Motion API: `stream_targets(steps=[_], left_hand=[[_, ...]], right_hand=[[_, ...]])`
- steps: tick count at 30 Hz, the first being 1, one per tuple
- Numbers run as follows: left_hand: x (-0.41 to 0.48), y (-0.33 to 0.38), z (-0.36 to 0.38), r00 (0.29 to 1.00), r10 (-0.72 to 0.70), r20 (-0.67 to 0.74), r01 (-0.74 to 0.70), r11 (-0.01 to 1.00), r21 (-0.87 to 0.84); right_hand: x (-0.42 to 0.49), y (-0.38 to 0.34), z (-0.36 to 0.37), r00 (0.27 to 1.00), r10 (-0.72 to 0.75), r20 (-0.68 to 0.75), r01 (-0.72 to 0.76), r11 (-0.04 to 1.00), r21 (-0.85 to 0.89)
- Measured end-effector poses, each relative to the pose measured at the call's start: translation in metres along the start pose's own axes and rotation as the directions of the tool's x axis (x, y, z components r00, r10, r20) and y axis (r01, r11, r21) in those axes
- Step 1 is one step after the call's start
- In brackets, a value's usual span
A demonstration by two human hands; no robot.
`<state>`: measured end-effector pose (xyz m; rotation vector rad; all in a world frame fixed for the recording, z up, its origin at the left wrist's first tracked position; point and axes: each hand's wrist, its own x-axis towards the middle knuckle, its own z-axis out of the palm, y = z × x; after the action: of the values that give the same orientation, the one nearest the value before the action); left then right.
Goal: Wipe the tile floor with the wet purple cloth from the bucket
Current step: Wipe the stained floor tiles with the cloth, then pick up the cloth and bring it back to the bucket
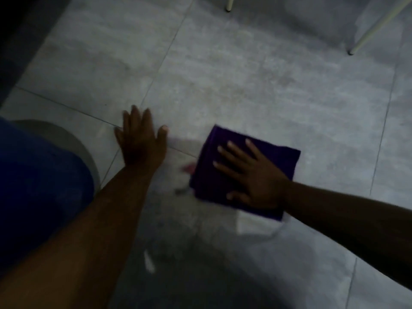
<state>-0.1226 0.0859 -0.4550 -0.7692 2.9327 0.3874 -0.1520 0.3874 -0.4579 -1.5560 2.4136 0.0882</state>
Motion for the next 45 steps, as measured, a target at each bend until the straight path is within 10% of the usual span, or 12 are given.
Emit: stream_targets(steps=[4,13,17,21,27,36,38,41,45], left_hand=[[-0.013,-0.032,0.011,0.994,0.083,0.072,-0.091,0.989,0.120],[-0.004,-0.033,0.009,0.981,0.014,0.196,-0.032,0.996,0.089],[0.005,-0.031,-0.008,0.964,-0.056,0.259,0.154,0.914,-0.374],[-0.004,-0.024,-0.028,0.926,-0.240,0.290,0.376,0.547,-0.748],[-0.017,-0.015,-0.008,0.994,-0.065,0.085,0.088,0.952,-0.293],[-0.093,0.095,0.013,0.946,0.313,0.083,-0.283,0.924,-0.257],[-0.106,0.128,0.011,0.927,0.318,0.200,-0.256,0.924,-0.283],[-0.118,0.168,0.005,0.882,0.230,0.412,-0.126,0.956,-0.264],[-0.128,0.202,0.015,0.844,0.032,0.536,0.105,0.969,-0.224]], right_hand=[[-0.086,0.050,0.007,0.996,-0.065,0.056,0.068,0.996,-0.050],[0.048,0.132,-0.037,0.769,0.638,0.039,-0.635,0.756,0.162],[0.147,0.059,-0.049,0.892,0.451,0.014,-0.450,0.886,0.109],[0.162,-0.041,-0.040,0.990,0.138,-0.029,-0.137,0.990,0.029],[0.039,-0.036,-0.009,0.997,-0.068,0.032,0.069,0.997,-0.029],[-0.119,0.007,-0.003,0.952,0.283,0.118,-0.295,0.949,0.108],[-0.132,0.000,-0.008,0.867,0.499,0.016,-0.491,0.846,0.208],[-0.155,-0.007,-0.015,0.526,0.850,-0.012,-0.786,0.492,0.375],[-0.149,-0.008,-0.037,0.041,0.867,0.497,-0.799,-0.271,0.538]])
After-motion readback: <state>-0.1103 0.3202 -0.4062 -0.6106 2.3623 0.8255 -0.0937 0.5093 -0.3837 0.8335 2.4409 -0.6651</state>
